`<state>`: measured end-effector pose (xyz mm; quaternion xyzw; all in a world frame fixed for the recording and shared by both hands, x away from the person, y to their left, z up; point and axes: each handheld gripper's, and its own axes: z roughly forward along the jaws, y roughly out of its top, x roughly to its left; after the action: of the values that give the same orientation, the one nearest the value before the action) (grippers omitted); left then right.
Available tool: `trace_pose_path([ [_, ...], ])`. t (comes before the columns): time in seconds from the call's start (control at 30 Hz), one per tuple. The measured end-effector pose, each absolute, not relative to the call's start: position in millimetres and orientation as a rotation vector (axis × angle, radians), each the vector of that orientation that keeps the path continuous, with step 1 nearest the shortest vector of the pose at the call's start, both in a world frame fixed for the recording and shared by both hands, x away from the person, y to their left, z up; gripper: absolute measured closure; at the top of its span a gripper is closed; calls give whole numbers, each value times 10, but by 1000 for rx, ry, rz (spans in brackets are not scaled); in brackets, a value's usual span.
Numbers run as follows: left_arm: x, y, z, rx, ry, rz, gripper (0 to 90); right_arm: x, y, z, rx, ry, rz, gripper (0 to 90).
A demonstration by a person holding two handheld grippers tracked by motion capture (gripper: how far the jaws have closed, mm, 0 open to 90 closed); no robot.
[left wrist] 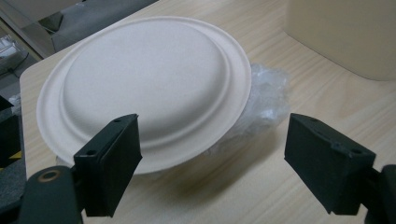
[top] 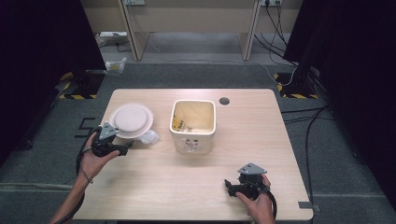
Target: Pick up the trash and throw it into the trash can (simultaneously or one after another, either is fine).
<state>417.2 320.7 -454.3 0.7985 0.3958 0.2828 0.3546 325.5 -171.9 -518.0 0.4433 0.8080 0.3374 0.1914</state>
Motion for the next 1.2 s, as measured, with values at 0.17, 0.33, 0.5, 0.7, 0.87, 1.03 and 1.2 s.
trace_pose_path([
  [0.17, 4279, 3095, -4521, 2067, 1019, 717, 175, 3257, -1717, -5180, 1243, 2270, 947, 92],
  [0.33, 4446, 2897, -4523, 2062, 1036, 726, 173, 3257, -1717, -5180, 1243, 2270, 947, 92],
  [0.5, 4562, 2709, -4524, 2099, 1033, 758, 166, 3257, -1716, -5181, 1242, 2271, 947, 91],
  [0.7, 4676, 2547, -4522, 2117, 1061, 815, 159, 3256, -1715, -5180, 1244, 2271, 947, 90],
  [0.87, 4816, 2466, -4577, 2140, 1107, 825, 160, 3256, -1714, -5180, 1236, 2276, 950, 90],
  [1.03, 4891, 2449, -4620, 2145, 1140, 835, 161, 3255, -1714, -5179, 1234, 2279, 949, 90],
  [1.2, 4959, 2410, -4669, 2160, 1164, 879, 162, 3255, -1713, -5180, 1234, 2280, 951, 90],
])
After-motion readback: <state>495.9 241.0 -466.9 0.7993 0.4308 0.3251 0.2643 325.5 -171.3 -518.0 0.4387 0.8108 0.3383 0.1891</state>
